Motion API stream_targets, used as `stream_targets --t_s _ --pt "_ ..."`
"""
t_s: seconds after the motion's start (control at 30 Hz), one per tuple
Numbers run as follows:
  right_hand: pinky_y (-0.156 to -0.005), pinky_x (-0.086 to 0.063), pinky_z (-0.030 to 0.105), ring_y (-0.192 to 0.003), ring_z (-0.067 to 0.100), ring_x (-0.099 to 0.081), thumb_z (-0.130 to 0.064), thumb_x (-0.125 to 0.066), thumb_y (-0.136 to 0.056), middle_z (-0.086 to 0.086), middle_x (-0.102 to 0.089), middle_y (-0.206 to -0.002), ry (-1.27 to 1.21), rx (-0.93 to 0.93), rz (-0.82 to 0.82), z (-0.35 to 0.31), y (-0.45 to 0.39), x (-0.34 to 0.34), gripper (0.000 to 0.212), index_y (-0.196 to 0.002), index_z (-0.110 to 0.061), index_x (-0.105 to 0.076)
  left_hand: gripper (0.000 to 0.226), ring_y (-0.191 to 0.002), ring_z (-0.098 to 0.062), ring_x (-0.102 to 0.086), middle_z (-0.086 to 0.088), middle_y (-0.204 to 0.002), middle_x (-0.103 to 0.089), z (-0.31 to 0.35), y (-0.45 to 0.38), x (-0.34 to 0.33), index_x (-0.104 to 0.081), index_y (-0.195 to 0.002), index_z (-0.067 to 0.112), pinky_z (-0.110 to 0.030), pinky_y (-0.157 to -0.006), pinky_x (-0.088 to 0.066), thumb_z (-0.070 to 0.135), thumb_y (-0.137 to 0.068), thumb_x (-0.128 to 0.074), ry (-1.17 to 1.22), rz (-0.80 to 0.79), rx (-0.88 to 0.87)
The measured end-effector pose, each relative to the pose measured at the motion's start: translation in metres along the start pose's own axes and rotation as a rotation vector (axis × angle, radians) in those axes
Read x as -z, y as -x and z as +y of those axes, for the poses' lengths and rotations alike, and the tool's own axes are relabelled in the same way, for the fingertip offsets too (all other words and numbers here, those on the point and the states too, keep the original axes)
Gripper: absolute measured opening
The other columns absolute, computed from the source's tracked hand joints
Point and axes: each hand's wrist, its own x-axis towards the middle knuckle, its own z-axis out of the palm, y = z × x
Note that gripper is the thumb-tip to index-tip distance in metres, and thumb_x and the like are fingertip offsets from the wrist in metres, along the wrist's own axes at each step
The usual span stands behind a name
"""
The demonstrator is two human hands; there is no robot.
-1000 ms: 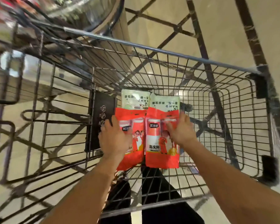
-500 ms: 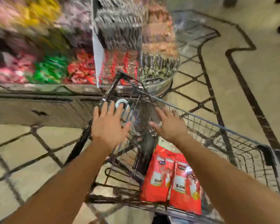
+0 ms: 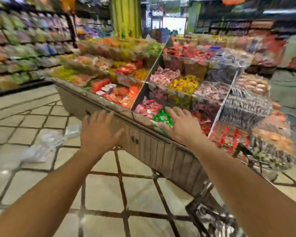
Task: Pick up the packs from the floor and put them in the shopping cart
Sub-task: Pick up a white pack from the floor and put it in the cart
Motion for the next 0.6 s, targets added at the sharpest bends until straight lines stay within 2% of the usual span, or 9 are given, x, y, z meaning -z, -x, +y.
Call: stream_targets --t_s 0.1,0.2,0.23,0.37,0.6 --pt "-0.113 -0.039 0.055 -0.151 0.036 -0.031 -0.071 -0.038 -0.099 0.000 -0.032 -0.167 -0.040 0.117 0.021 -0.083 -0.039 0.011 0.076 -0.163 -0.034 -0.024 0.077 -0.150 -0.031 -0.035 -0.008 -0.160 -0.046 -0.087 0.007 0.015 -0.041 -0.158 0.025 -0.057 -0.121 -0.026 0.066 -0.094 -0.052 -0.029 0.039 0.138" --pt "-0.113 -0.041 0.057 -0.149 0.036 -0.035 -0.085 -0.015 -0.088 0.002 -0.035 -0.165 -0.035 0.229 0.043 -0.156 -0.076 0.011 0.091 -0.162 -0.034 -0.026 0.078 -0.153 -0.030 -0.031 -0.007 -0.164 -0.040 -0.163 0.011 0.024 -0.035 -0.161 0.028 -0.055 -0.123 -0.022 0.069 -0.095 -0.047 -0.084 0.024 0.285" --pt "-0.110 -0.043 0.058 -0.148 0.037 -0.037 -0.086 -0.013 -0.086 0.003 -0.037 -0.165 -0.037 0.272 0.047 -0.179 -0.089 0.007 0.093 -0.162 -0.033 -0.027 0.079 -0.154 -0.031 -0.031 -0.007 -0.165 -0.039 -0.187 0.014 0.024 -0.034 -0.161 0.028 -0.055 -0.124 -0.023 0.069 -0.096 -0.046 -0.102 0.028 0.329" --pt "-0.111 -0.043 0.056 -0.146 0.038 -0.039 -0.080 -0.031 -0.093 0.007 -0.040 -0.163 -0.062 0.413 0.049 -0.263 -0.147 -0.016 0.085 -0.161 -0.030 -0.032 0.079 -0.153 -0.030 -0.032 -0.008 -0.165 -0.040 -0.277 0.016 0.014 -0.034 -0.161 0.026 -0.054 -0.124 -0.024 0.069 -0.096 -0.045 -0.156 0.040 0.443" --pt "-0.113 -0.040 0.058 -0.147 0.037 -0.037 -0.087 -0.005 -0.081 0.005 -0.037 -0.164 -0.118 0.567 0.057 -0.386 -0.274 -0.072 0.101 -0.162 -0.032 -0.028 0.078 -0.146 -0.031 -0.041 -0.008 -0.157 -0.049 -0.409 -0.044 -0.021 -0.042 -0.157 0.025 -0.055 -0.118 -0.030 0.071 -0.094 -0.044 -0.256 0.041 0.581"
